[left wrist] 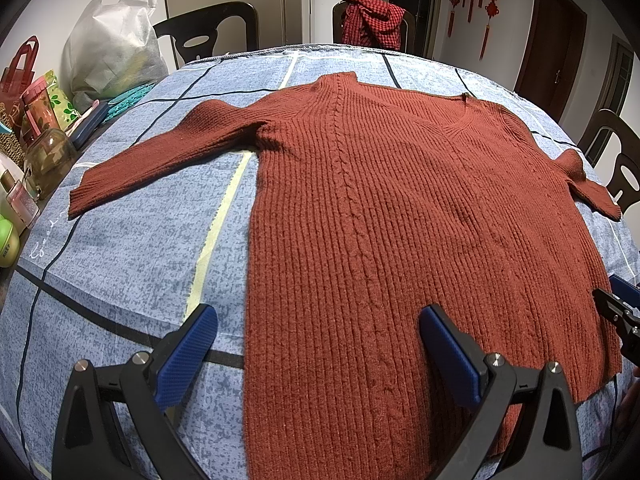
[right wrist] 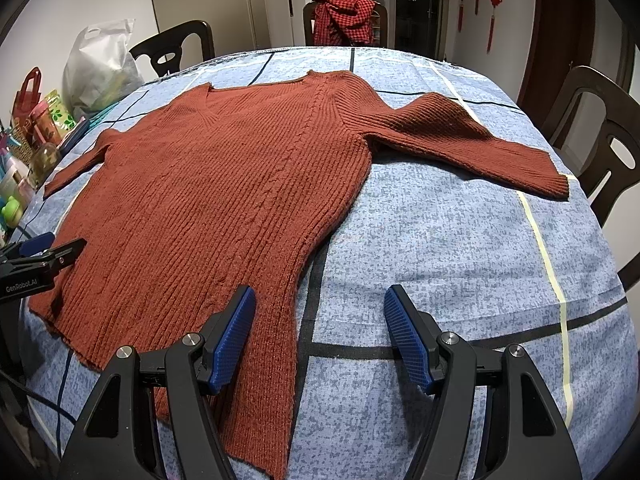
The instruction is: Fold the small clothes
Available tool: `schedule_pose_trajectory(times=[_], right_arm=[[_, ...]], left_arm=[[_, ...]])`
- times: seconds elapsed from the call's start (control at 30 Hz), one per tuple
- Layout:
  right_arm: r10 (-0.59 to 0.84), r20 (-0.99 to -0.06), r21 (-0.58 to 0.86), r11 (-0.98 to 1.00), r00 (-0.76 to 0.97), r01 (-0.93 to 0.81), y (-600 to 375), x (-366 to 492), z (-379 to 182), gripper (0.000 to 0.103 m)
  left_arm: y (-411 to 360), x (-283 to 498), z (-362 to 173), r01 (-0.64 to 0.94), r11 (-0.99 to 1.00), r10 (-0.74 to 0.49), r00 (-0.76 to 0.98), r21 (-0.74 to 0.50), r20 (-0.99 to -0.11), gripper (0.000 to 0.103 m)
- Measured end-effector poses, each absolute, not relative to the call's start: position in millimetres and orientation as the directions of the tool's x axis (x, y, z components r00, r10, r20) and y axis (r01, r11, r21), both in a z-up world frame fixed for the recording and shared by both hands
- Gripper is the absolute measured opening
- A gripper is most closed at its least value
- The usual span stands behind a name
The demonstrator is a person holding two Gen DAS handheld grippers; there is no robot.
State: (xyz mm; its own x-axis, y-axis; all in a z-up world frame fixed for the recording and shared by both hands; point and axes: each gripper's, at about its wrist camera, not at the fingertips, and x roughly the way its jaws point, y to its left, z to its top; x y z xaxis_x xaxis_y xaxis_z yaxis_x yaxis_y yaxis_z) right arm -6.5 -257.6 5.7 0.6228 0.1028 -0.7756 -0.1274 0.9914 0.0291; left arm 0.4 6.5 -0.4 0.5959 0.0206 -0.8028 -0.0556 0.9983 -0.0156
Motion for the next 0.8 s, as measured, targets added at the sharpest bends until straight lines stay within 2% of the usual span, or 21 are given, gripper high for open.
schedule_pose_trajectory(times=[0.8], right_arm=[[0.119, -0.775, 0.042, 0.990, 0.621, -0.138, -260.3, -6.8, 7.4, 0.067]], left_arm=[[6.3, 2.2, 0.1, -0.057, 0.998, 0.019, 0.585, -0.018, -0.811, 0.102]])
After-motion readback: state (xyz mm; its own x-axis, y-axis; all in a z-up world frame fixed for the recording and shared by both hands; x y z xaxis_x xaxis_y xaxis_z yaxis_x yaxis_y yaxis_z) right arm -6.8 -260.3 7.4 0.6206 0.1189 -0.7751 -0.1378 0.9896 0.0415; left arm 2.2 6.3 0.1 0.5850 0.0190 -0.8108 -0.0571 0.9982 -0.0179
